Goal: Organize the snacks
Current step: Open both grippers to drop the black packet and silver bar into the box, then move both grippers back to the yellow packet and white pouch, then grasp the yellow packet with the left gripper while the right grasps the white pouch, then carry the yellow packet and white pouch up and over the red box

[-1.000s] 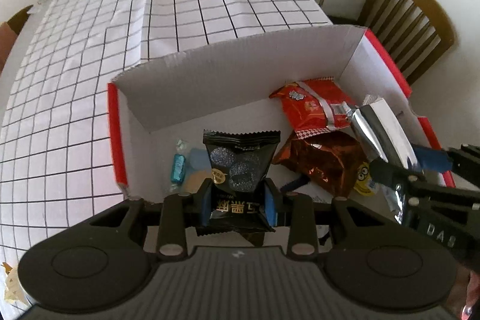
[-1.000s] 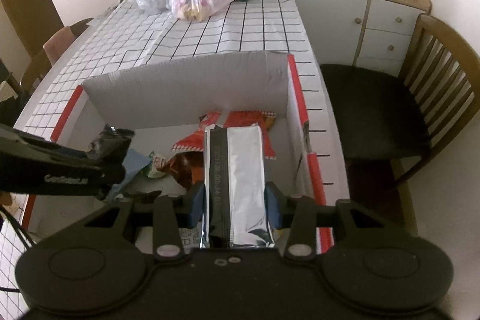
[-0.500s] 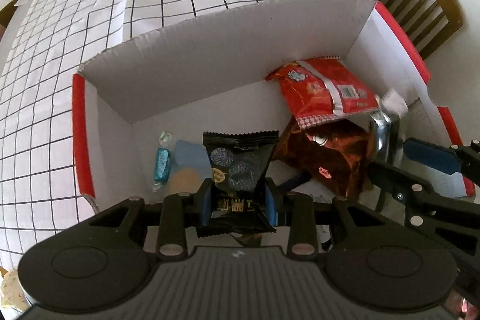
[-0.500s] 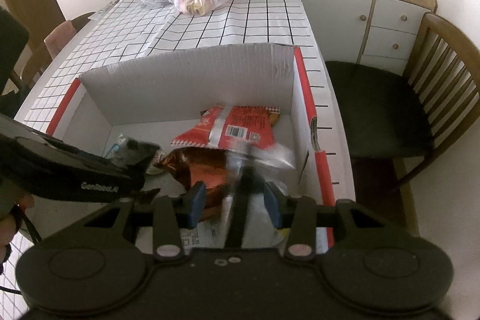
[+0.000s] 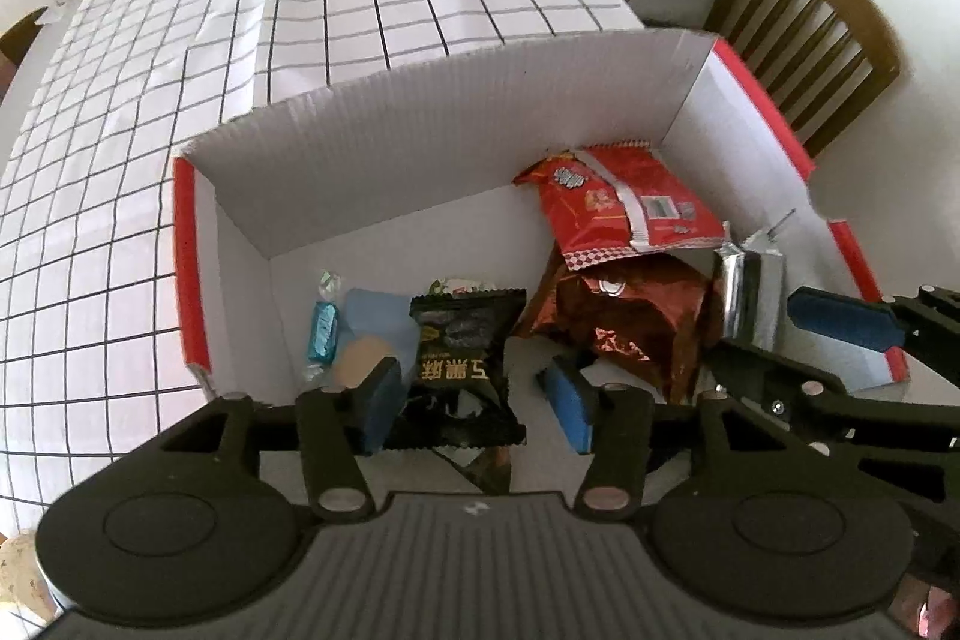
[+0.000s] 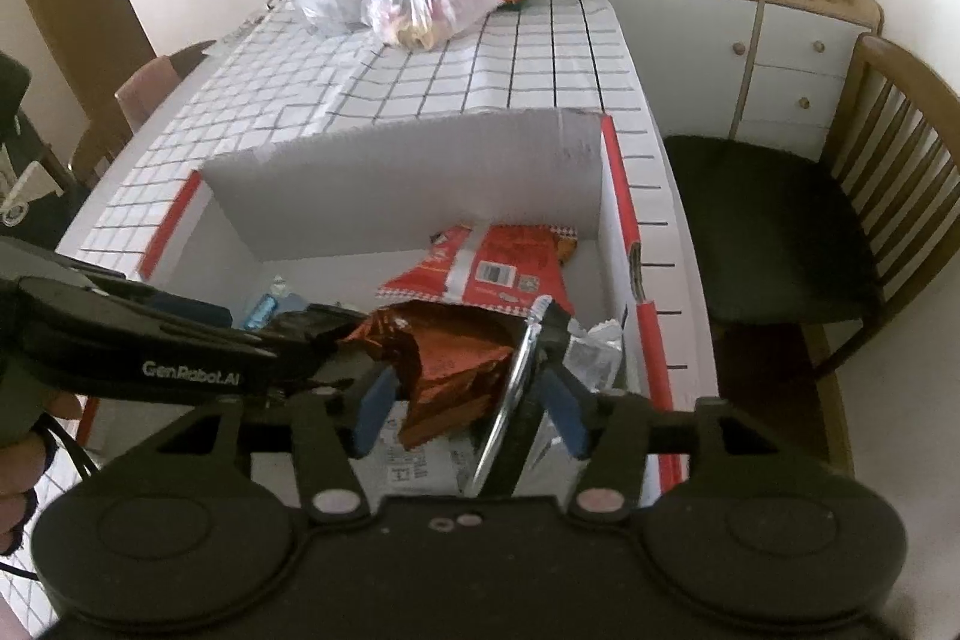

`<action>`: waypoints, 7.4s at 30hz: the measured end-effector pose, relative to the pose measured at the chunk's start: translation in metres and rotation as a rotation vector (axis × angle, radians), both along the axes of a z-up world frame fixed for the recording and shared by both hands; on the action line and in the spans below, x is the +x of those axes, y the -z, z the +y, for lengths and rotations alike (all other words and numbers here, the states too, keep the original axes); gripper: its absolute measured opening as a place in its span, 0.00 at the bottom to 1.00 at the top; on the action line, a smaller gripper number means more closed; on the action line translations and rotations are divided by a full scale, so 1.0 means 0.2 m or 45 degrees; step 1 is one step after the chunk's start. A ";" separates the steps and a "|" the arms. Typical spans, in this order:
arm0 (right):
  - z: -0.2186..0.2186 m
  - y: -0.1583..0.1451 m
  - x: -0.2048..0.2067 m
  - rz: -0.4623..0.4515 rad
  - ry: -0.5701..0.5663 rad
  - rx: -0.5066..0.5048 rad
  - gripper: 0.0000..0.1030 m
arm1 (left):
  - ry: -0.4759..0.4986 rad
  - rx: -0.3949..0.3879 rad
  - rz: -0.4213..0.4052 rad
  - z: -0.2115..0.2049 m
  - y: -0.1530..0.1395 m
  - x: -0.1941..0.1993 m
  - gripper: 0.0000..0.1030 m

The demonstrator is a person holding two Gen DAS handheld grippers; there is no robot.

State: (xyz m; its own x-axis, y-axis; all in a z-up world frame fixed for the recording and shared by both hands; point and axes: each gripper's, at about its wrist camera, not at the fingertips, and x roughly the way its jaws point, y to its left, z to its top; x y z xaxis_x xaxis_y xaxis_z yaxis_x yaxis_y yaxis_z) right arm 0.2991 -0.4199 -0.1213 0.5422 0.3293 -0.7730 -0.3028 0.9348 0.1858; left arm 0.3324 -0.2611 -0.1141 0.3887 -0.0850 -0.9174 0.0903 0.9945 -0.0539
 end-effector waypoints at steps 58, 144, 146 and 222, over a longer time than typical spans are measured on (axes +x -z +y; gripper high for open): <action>1.08 -0.31 -0.61 -0.060 -0.123 0.157 0.98 | -0.218 -0.178 -0.329 1.40 -0.23 -0.97 0.96; 1.35 0.01 -0.55 0.230 0.060 0.209 0.39 | -0.167 -0.151 -0.052 1.70 0.22 -0.86 0.20; 1.31 0.01 -0.56 0.232 0.071 0.230 0.39 | -0.172 -0.154 -0.046 1.69 0.22 -0.86 0.20; 0.34 -0.29 -0.54 -0.168 0.298 0.230 0.39 | 0.024 -0.166 -0.282 0.78 -0.34 -0.68 0.33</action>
